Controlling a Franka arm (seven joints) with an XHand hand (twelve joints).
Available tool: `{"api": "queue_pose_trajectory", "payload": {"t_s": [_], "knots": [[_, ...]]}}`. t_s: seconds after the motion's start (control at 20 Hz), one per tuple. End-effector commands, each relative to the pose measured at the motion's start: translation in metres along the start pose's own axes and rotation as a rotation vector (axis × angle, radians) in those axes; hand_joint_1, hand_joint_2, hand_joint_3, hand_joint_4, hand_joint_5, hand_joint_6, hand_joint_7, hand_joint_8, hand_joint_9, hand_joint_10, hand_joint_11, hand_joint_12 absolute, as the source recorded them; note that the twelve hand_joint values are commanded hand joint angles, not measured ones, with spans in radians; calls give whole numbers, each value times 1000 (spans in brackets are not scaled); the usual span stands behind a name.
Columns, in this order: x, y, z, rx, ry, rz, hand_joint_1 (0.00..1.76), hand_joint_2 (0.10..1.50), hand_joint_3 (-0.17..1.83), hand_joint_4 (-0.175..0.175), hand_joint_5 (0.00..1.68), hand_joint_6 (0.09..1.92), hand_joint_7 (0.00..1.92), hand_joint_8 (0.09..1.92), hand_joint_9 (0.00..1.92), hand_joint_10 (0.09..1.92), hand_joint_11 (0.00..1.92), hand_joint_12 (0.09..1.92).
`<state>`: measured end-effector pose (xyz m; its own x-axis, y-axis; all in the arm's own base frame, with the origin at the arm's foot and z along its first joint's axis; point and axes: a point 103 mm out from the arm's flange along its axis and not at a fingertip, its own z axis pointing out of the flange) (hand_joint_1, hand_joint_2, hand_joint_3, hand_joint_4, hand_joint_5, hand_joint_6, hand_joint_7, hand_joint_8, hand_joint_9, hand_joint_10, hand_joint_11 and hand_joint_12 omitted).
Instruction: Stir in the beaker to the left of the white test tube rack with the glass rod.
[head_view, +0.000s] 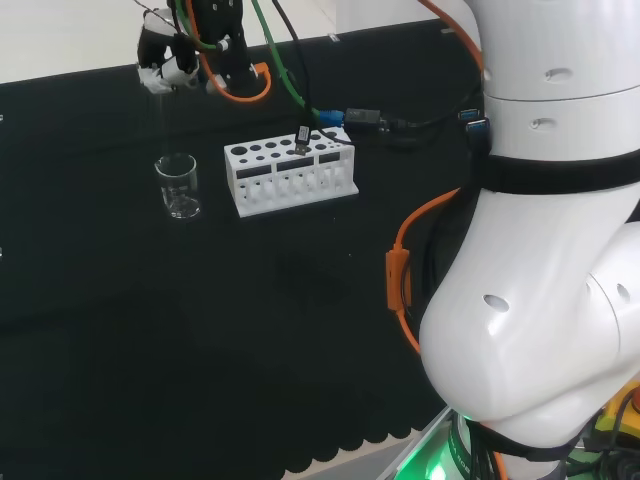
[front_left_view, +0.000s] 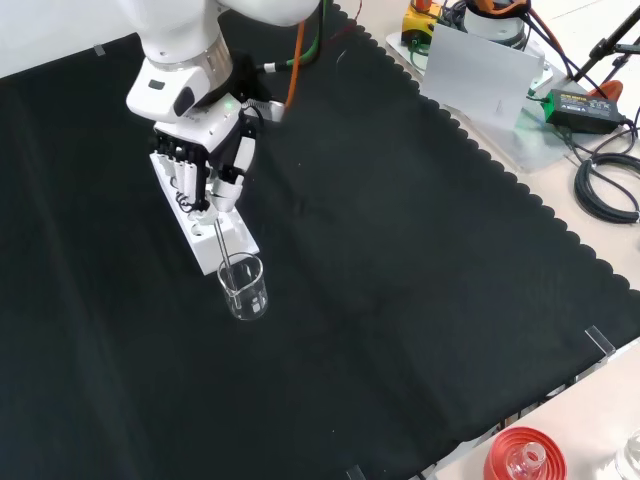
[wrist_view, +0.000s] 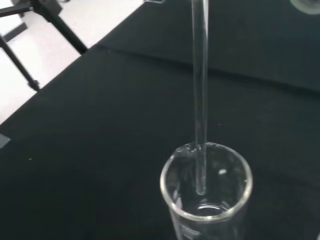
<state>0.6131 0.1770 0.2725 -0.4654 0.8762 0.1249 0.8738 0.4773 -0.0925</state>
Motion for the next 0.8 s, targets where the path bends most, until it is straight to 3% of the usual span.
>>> {"api": "queue_pose_trajectory", "payload": {"t_s": [0.05,0.55,0.75,0.8], "knots": [[-23,-15,0,29,-6,35,1307,1064,-51,-175,1074,597,1243,852,1707,460,1570,690],[-23,-43,8,-7,10,19,1306,1063,-49,-175,1071,605,1242,856,1707,463,1569,696],[-10,-52,7,-16,-29,7,1306,1063,-49,-175,1072,604,1242,855,1708,464,1567,697],[-8,-56,9,-2,-37,27,1306,1063,-49,-175,1073,604,1243,854,1708,464,1567,697]]}}
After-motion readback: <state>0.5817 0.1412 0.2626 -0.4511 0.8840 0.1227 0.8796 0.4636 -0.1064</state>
